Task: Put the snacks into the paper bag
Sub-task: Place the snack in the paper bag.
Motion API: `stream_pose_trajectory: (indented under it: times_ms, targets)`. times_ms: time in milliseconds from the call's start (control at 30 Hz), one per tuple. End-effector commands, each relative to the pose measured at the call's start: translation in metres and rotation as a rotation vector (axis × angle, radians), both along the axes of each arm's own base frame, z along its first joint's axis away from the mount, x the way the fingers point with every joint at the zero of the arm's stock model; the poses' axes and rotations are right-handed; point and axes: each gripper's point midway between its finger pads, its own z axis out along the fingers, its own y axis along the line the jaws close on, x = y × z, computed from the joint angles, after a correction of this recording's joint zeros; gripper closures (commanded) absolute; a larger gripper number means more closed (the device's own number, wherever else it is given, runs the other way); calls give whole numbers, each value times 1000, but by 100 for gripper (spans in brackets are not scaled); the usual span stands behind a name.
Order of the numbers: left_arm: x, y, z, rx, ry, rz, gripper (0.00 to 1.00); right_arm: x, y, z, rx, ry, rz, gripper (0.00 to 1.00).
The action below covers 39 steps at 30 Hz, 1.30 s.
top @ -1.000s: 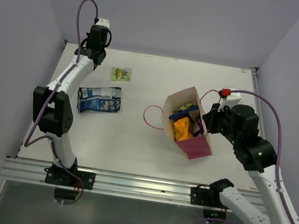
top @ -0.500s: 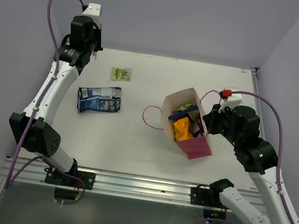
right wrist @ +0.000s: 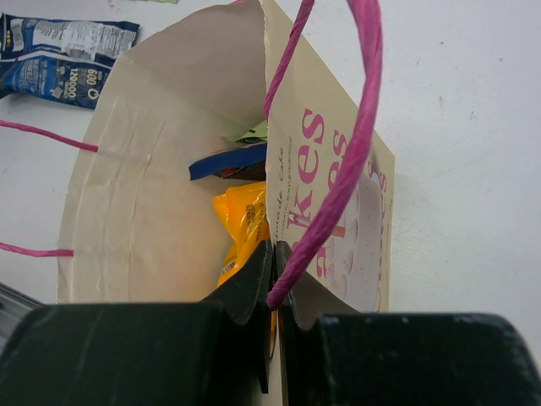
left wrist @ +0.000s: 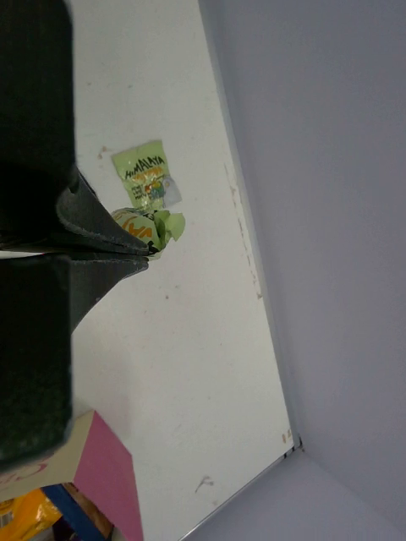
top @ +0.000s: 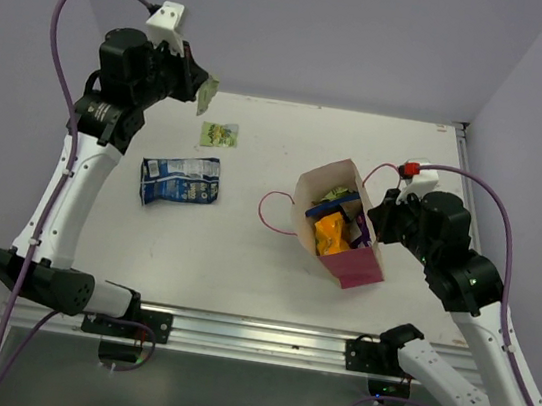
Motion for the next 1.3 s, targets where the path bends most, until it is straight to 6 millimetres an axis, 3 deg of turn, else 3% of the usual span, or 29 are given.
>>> stream_pose_trajectory:
  times_ms: [0,500,667,900,1267]
  targets:
    - [-33,-33,21,-51,2,-180,100,0,0,18,28,-41,-7,95]
    - [-103,-111,34,-101,28,-527,100,2,1,19,29,-35,-6,95]
    - [-111,-125,26,-101,57,-586,100,2,2,17,26,-31,-6,95]
    - [-141,-169,20,-81,84,-733,100,3,2,17,25,-30,-7,95]
    - [-167,-214,5,-39,130,-831,100,2,2,16,26,-28,-7,95]
